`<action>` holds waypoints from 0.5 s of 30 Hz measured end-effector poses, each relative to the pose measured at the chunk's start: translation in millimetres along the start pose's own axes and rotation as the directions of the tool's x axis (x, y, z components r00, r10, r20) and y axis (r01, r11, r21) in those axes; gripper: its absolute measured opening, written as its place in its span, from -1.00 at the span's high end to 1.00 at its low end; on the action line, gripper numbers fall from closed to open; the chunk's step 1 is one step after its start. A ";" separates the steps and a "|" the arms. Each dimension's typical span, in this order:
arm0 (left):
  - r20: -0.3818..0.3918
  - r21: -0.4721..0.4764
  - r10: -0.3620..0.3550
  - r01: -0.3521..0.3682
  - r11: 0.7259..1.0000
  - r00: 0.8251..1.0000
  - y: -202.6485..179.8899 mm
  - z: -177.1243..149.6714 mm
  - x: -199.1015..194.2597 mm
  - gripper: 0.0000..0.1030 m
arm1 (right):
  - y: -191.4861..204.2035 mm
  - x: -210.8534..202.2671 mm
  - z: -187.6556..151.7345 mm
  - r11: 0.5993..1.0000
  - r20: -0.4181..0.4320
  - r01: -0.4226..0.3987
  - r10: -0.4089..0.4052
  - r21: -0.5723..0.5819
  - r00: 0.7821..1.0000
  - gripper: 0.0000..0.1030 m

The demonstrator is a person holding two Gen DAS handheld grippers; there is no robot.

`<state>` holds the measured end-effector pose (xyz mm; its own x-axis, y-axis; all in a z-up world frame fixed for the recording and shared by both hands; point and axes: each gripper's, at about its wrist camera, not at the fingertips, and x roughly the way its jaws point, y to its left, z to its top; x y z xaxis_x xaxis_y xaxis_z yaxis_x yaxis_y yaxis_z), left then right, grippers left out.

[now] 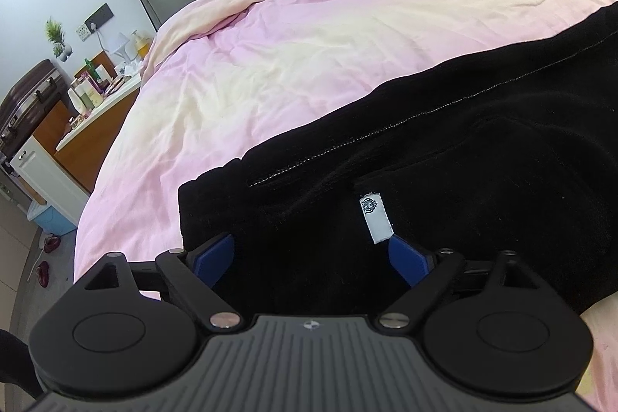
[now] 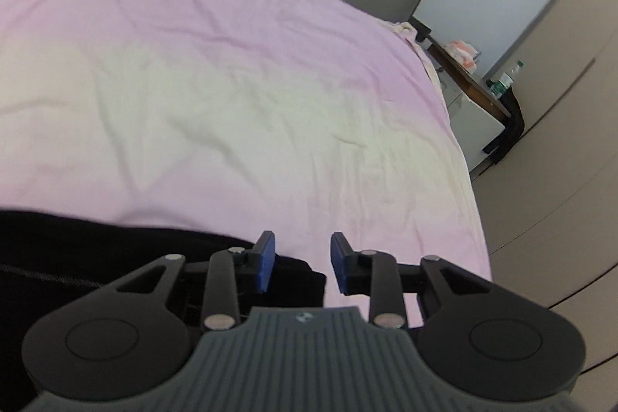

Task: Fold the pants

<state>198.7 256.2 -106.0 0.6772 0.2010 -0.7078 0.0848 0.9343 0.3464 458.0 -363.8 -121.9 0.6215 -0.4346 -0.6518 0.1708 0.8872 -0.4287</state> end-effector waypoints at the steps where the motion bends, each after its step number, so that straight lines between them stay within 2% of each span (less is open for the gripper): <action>1: 0.002 -0.005 0.002 -0.002 1.000 1.000 -0.1 1.1 -0.1 -1.00 | 4.1 -8.6 -1.1 0.999 0.028 -0.034 0.034 0.014 0.999 0.49; 3: 0.006 -0.010 0.006 -0.006 1.000 1.000 0.7 1.3 -0.9 -1.00 | 24.4 -27.3 -4.7 0.991 0.089 -0.125 0.129 -0.048 0.988 0.47; 5: 0.005 -0.020 0.004 -0.004 1.000 1.000 0.8 0.5 -1.4 -1.00 | 52.7 -49.9 -10.4 0.965 0.117 -0.234 0.247 -0.116 0.962 0.43; 7: 0.005 -0.021 0.005 -0.004 1.000 1.000 0.4 -0.3 -2.8 -1.00 | 81.0 -66.3 -13.6 0.911 0.112 -0.387 0.403 -0.140 0.908 0.43; 9: 0.006 -0.021 0.008 -0.008 1.000 1.000 -0.1 -1.0 -4.7 -1.00 | 116.8 -80.9 -17.7 0.855 0.074 -0.494 0.509 -0.157 0.858 0.44; 12: 0.007 -0.032 0.008 -0.008 0.999 1.000 1.2 -2.6 -8.0 -1.00 | 175.8 -95.4 -19.1 0.767 0.004 -0.616 0.627 -0.176 0.779 0.43; 15: 0.013 -0.035 0.014 -0.013 0.999 1.000 4.3 -3.9 -11.0 -1.00 | 240.7 -103.7 -20.3 0.698 -0.076 -0.697 0.695 -0.164 0.715 0.43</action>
<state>188.8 259.2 -99.1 0.6880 0.2100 -0.6946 0.0503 0.9411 0.3344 419.2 -108.4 -170.2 0.5051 0.2943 -0.8113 -0.4394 0.8968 0.0518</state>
